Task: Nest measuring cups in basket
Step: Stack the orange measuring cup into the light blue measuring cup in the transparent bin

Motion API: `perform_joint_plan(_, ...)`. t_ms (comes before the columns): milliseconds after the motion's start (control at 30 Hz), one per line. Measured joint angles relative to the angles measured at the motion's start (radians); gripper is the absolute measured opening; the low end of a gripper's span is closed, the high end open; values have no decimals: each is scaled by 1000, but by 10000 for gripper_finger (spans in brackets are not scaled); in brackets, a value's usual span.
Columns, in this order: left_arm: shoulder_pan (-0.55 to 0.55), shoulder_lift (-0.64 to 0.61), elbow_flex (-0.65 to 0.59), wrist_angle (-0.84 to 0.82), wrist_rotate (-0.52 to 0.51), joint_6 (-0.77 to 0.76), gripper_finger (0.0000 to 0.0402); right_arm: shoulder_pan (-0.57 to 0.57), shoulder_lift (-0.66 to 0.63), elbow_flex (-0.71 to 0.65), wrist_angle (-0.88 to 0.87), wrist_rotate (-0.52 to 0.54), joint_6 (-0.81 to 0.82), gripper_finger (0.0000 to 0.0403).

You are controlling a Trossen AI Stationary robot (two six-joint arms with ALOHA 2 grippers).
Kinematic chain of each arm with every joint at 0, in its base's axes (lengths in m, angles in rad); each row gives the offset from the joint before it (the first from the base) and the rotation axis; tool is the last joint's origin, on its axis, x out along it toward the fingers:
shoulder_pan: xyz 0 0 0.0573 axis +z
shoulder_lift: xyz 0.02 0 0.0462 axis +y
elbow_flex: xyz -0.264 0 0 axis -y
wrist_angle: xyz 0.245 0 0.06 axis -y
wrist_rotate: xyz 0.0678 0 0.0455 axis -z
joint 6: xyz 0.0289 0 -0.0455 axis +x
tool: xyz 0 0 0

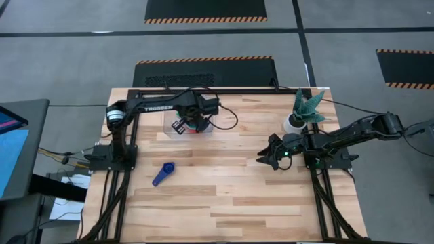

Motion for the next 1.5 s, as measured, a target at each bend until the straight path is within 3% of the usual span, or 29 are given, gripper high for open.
perform_joint_plan(167,-5,2,0,-65,3,-13,0,0,0,0,0,0,0,255)
perform_joint_plan(267,-8,2,-1,-130,68,-51,0,0,0,0,0,0,-1,255)
perform_joint_plan(567,-9,1,-118,2,39,-92,0,0,0,0,0,1,-1,255)
perform_joint_plan(767,-8,1,-125,109,19,-145,0,0,0,0,0,1,-1,255)
perform_joint_plan(1000,-11,1,-133,56,90,-113,1,0,0,0,1,1,-1,255)
perform_joint_plan(1500,-11,1,-134,109,69,-130,33,0,0,0,0,1,-3,255)
